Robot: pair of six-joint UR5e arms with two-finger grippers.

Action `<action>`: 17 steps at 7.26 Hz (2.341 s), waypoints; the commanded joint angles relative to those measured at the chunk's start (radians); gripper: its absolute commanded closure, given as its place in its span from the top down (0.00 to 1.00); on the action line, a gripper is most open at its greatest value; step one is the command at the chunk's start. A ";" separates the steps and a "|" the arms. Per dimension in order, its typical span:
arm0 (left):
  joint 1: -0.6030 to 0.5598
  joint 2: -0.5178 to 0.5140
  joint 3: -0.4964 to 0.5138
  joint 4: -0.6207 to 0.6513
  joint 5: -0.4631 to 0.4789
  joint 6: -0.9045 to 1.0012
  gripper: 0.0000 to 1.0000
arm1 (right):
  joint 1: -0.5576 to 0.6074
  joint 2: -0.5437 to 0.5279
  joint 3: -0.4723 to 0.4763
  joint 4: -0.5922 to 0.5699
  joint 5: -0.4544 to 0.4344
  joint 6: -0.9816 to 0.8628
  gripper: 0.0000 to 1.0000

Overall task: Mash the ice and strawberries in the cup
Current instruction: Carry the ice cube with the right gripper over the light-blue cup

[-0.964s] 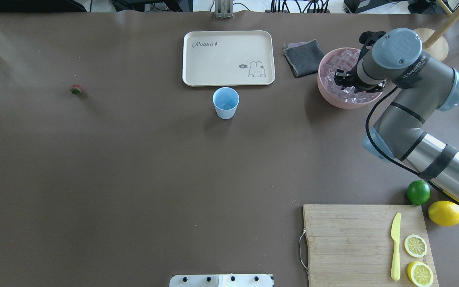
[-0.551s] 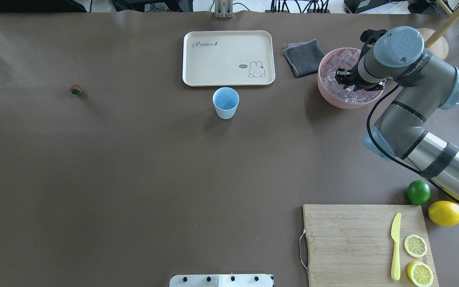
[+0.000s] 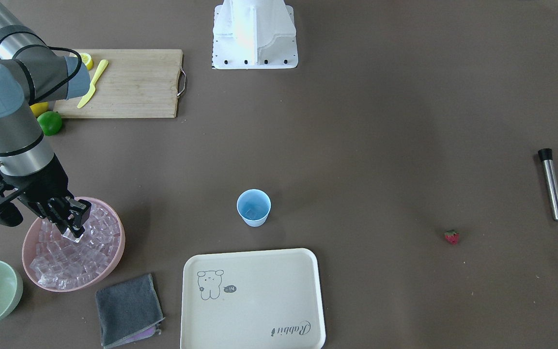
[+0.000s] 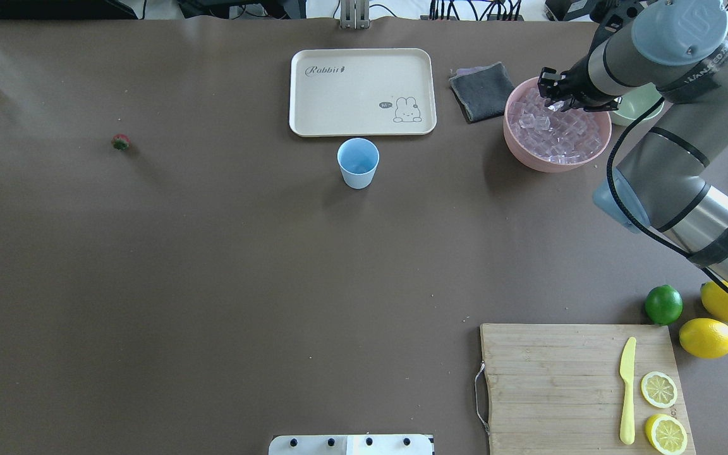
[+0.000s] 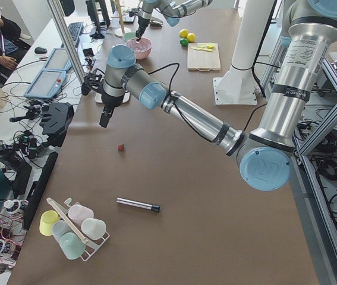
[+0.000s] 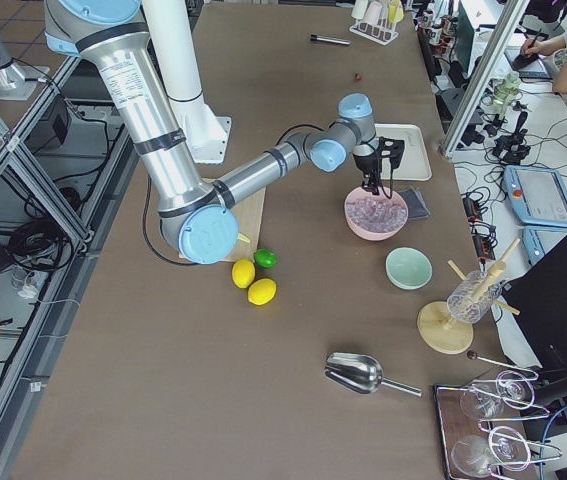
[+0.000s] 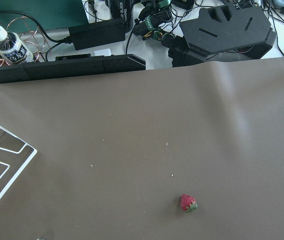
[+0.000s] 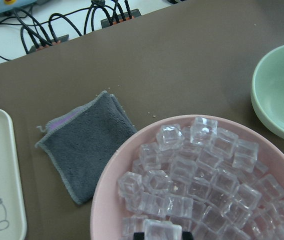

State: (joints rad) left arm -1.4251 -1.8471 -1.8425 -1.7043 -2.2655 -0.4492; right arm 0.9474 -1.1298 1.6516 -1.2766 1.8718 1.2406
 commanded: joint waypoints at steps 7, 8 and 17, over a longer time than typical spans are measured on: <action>0.000 0.000 0.003 0.000 -0.060 0.001 0.98 | -0.317 0.269 -0.042 -0.003 -0.363 0.008 0.00; 0.000 -0.003 0.003 0.000 -0.059 0.003 0.98 | -0.349 0.309 -0.076 -0.003 -0.400 0.008 0.00; 0.000 0.005 0.006 0.002 -0.060 0.001 0.98 | -0.430 0.404 -0.254 0.042 -0.488 -0.006 0.00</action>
State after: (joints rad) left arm -1.4254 -1.8433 -1.8340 -1.7040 -2.3254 -0.4478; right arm 0.5219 -0.7201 1.3947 -1.2355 1.3842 1.2326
